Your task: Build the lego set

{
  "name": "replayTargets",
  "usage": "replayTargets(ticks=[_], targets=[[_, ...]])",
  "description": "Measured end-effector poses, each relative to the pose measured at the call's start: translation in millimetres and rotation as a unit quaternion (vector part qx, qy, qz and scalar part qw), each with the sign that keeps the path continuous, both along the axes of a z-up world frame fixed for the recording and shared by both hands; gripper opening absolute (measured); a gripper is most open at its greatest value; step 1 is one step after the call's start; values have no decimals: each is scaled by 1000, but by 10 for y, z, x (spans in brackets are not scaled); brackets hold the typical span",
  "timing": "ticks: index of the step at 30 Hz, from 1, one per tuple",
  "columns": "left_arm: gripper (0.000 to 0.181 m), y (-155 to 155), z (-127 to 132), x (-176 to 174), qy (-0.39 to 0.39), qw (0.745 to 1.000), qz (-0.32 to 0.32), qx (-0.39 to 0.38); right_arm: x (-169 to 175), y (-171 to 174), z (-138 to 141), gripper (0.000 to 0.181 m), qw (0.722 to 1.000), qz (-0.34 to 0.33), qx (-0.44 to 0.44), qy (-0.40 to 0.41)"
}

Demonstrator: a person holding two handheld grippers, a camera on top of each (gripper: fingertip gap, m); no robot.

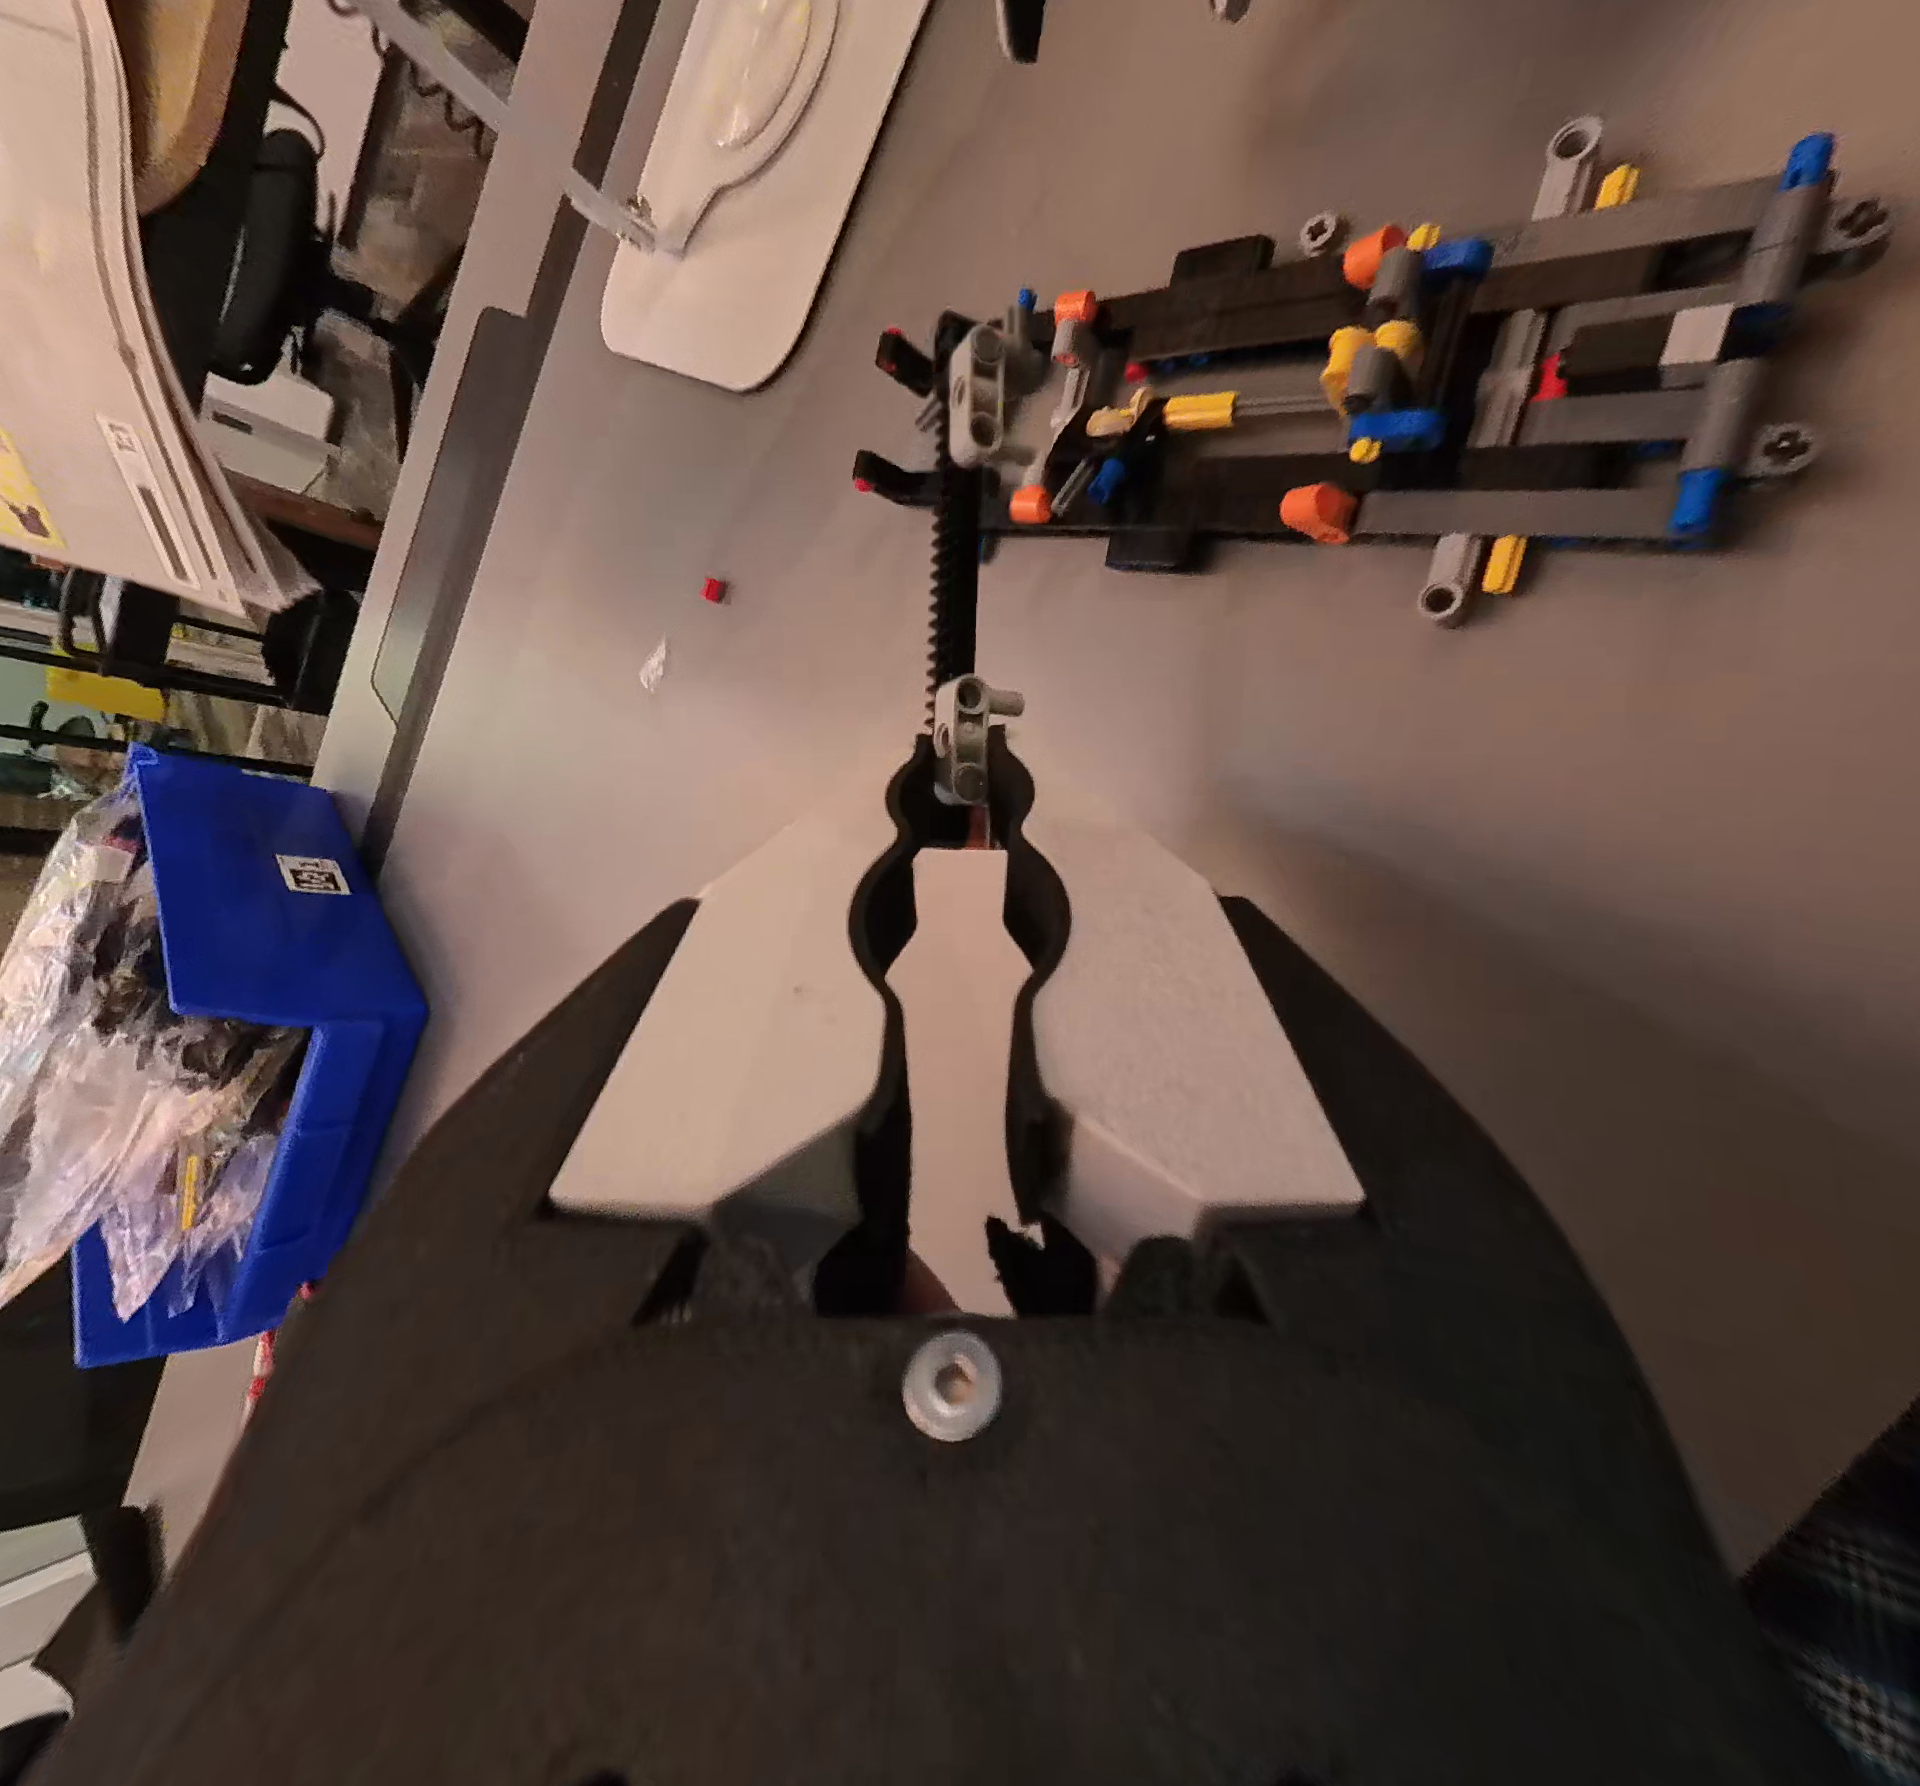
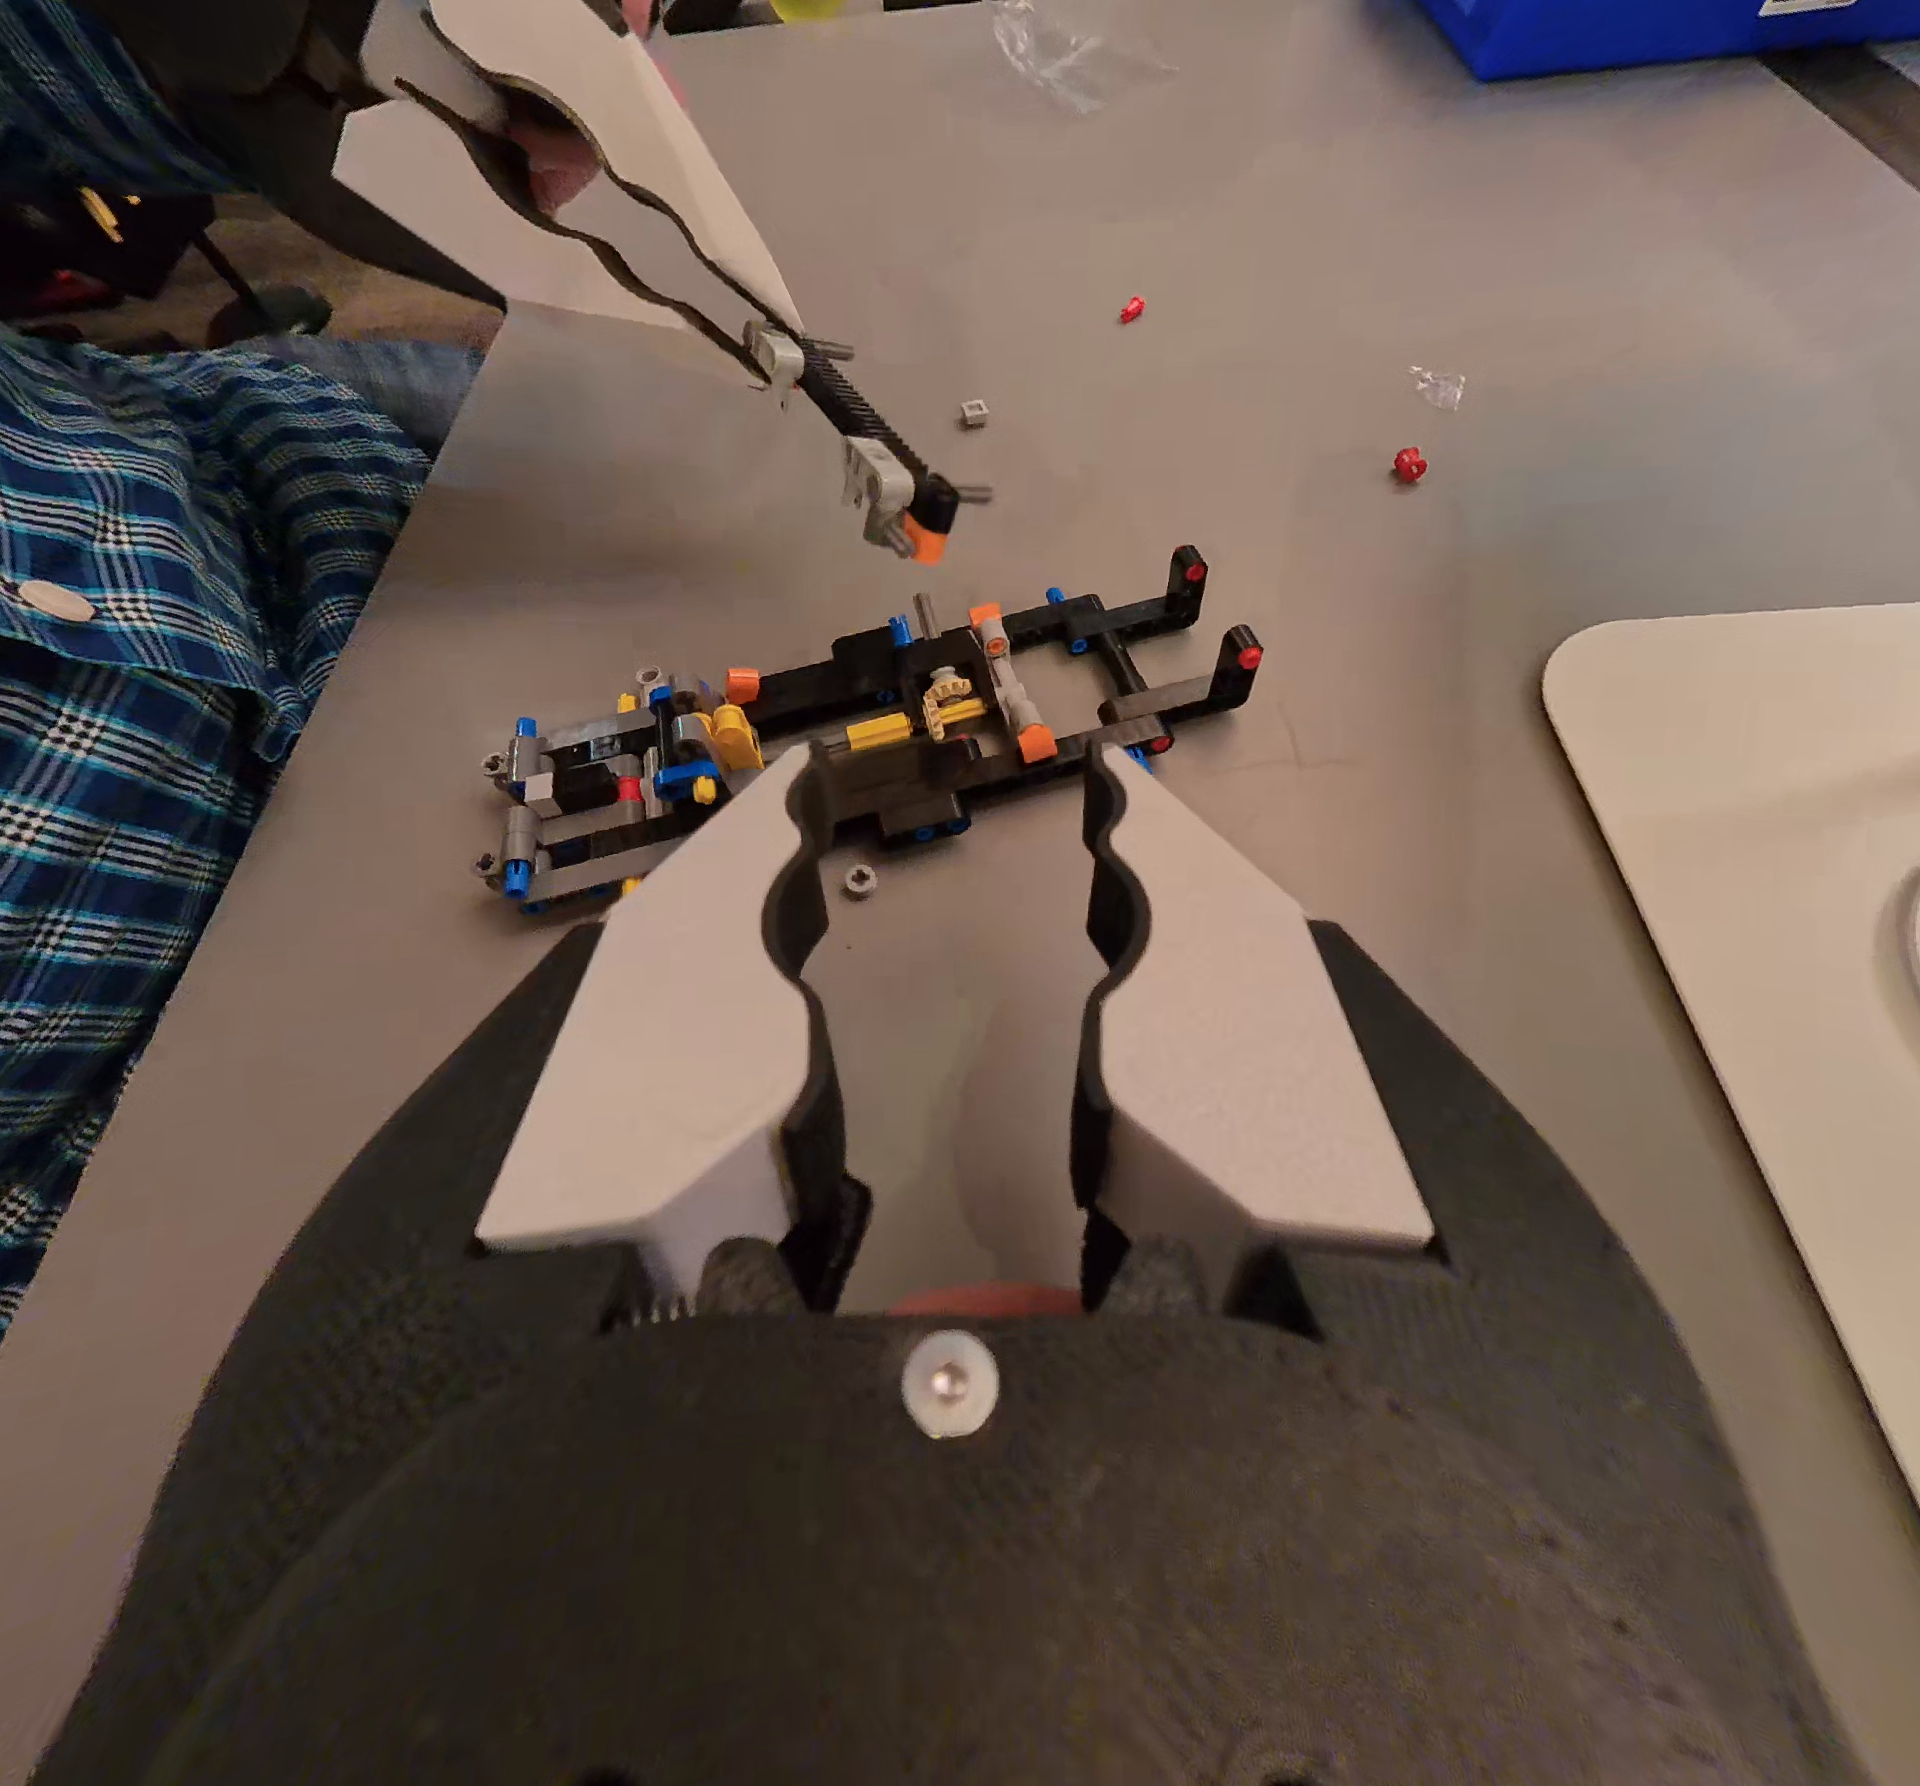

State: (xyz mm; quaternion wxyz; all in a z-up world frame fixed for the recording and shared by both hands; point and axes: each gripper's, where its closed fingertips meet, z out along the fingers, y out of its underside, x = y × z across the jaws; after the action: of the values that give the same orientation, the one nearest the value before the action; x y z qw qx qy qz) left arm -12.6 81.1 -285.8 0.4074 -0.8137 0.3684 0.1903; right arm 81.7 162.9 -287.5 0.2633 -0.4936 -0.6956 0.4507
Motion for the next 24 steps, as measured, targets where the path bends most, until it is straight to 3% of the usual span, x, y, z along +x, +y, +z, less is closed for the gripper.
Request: replayTargets(ticks=[24], targets=[[8,113,131,452,7,997,-65,45,-71,-154,99,38,999,15,-14,30]])
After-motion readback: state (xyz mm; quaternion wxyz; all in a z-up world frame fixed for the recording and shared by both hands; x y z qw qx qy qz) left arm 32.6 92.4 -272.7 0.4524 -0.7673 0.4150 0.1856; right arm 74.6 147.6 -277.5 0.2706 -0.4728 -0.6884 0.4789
